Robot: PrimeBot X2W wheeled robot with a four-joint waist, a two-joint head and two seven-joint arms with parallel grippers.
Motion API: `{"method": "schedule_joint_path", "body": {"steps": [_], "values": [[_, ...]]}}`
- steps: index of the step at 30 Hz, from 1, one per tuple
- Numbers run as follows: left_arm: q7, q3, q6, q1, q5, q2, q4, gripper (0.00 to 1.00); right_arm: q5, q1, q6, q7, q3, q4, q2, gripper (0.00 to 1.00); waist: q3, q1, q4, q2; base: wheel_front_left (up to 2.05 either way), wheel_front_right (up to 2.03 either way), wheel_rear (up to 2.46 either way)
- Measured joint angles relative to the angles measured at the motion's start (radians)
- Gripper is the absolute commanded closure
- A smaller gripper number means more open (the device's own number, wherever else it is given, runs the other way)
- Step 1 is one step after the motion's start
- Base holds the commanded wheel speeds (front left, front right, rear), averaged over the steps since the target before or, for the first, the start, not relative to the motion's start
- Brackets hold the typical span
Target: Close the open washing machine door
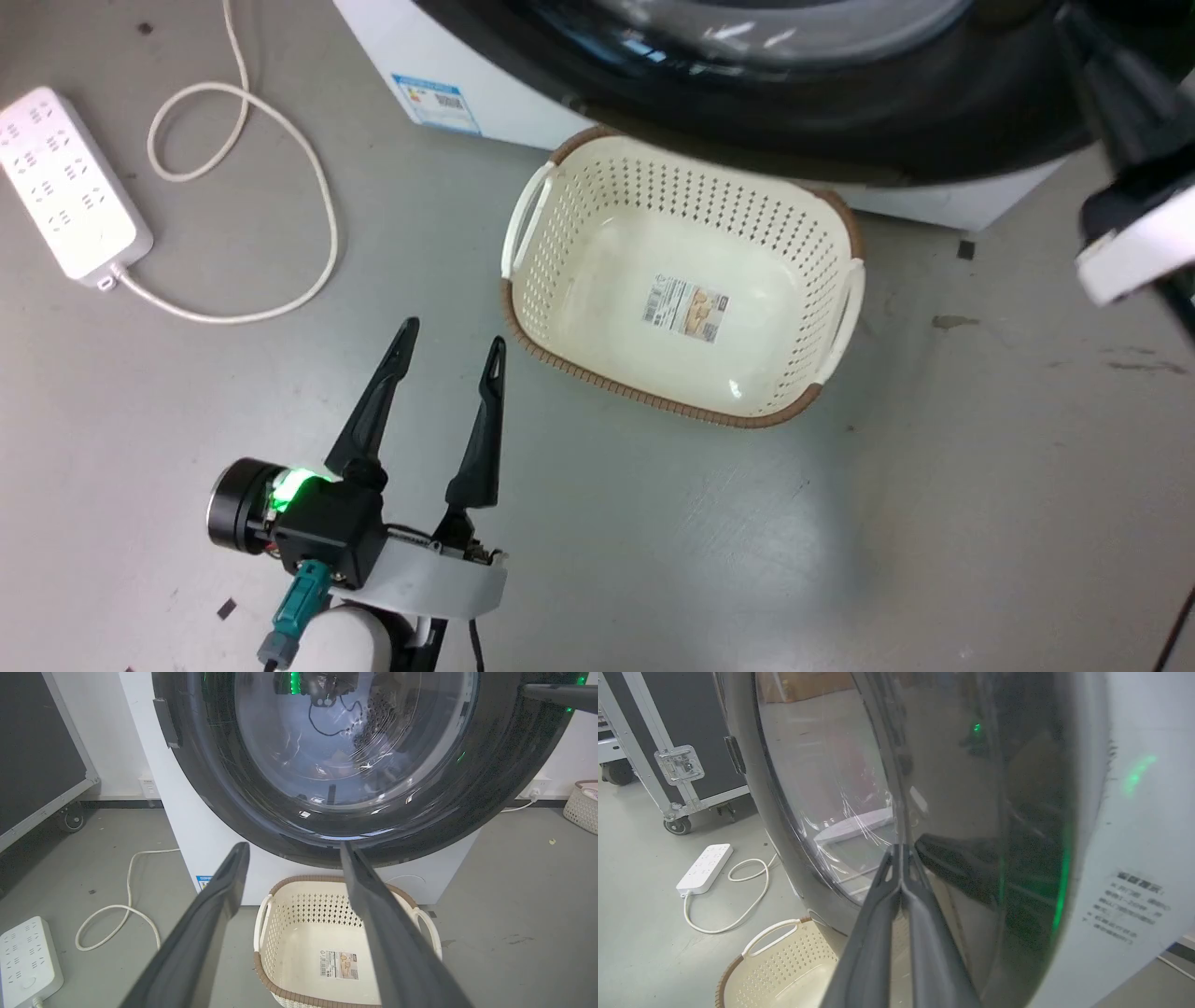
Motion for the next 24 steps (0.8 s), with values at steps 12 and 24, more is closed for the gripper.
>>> {"method": "schedule_joint_path", "body": {"steps": [12, 24], "values": [[0.000, -0.001, 0.000, -0.023, 0.007, -0.011, -0.002, 0.00, 0.036, -0.206, 0.009, 0.035, -0.051, 0.201, 0.012, 1.00, 0.053, -0.0002, 0.027, 0.0000, 0.00, 0.00, 0.00], [0.000, 0.007, 0.000, -0.028, 0.006, -0.022, 0.012, 0.00, 0.036, -0.220, 0.010, -0.005, -0.056, 0.297, 0.052, 1.00, 0.012, -0.0002, 0.027, 0.0000, 0.00, 0.00, 0.00]]}}
